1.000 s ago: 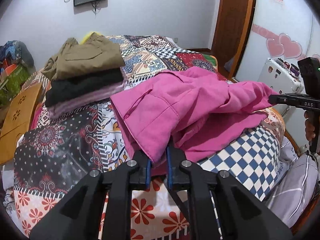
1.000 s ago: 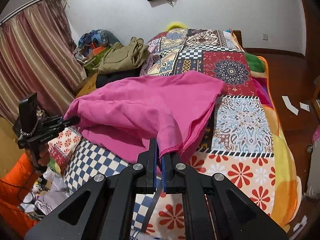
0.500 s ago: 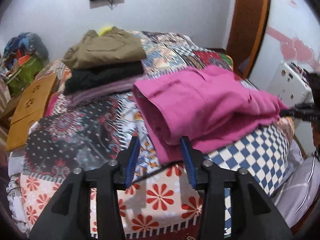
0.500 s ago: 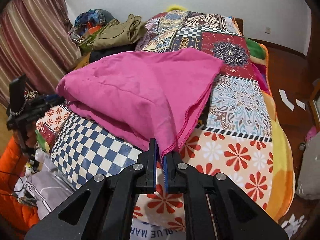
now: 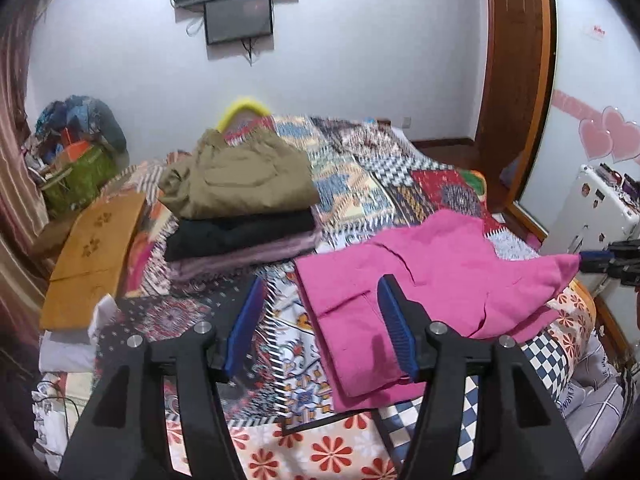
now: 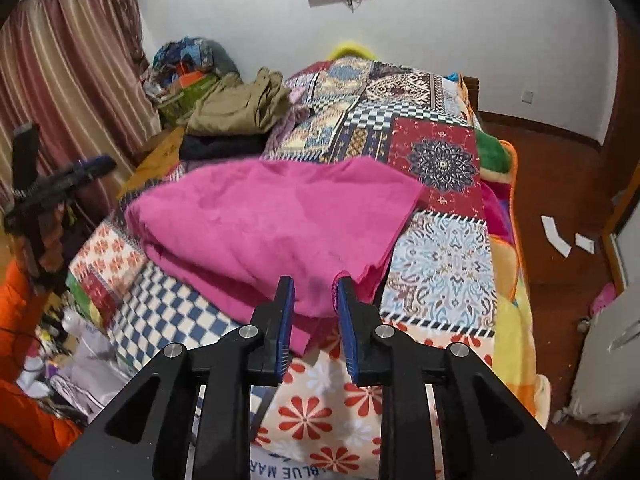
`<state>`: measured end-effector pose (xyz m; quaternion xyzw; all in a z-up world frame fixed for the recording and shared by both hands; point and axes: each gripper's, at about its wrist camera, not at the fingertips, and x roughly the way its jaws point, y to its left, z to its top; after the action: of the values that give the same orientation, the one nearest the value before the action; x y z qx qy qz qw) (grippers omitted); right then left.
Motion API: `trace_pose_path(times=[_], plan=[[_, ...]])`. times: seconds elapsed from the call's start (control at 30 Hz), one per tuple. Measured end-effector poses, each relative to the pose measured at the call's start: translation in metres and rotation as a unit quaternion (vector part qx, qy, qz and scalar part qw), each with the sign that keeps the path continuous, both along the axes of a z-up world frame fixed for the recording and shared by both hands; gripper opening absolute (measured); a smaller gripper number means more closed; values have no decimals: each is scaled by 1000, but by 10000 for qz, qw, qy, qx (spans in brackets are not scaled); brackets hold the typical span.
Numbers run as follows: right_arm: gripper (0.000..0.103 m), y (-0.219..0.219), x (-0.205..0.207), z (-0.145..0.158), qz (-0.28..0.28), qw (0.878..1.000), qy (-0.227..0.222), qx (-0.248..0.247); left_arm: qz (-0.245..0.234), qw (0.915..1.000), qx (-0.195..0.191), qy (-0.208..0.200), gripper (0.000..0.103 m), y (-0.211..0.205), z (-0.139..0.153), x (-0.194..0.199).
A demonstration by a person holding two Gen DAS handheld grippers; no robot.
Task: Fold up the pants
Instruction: 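Open both grippers to release the folded pants, then move both grippers to the folded edge of the pink pants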
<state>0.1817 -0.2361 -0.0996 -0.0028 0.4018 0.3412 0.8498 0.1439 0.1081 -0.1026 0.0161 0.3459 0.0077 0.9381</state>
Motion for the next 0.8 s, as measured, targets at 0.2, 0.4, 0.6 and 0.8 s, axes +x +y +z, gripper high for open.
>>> trace_pose_path(times=[0.2,0.4,0.6,0.8], plan=[[20,-5,1,6,-34,9999,-42,118,-101,9989,6,456,59,-13,-37,13],[20,2,24,-26,-249,9982,502,201,-138,9972,25,741,59,-15,-61,14],[20,14,29,-59,-244,9948,973,183,-185,9947,82,1005,59,-19,-84,12],[20,34,9,-80,105,9951,859,-484,-145,9949,113,992,68,-20,-98,8]])
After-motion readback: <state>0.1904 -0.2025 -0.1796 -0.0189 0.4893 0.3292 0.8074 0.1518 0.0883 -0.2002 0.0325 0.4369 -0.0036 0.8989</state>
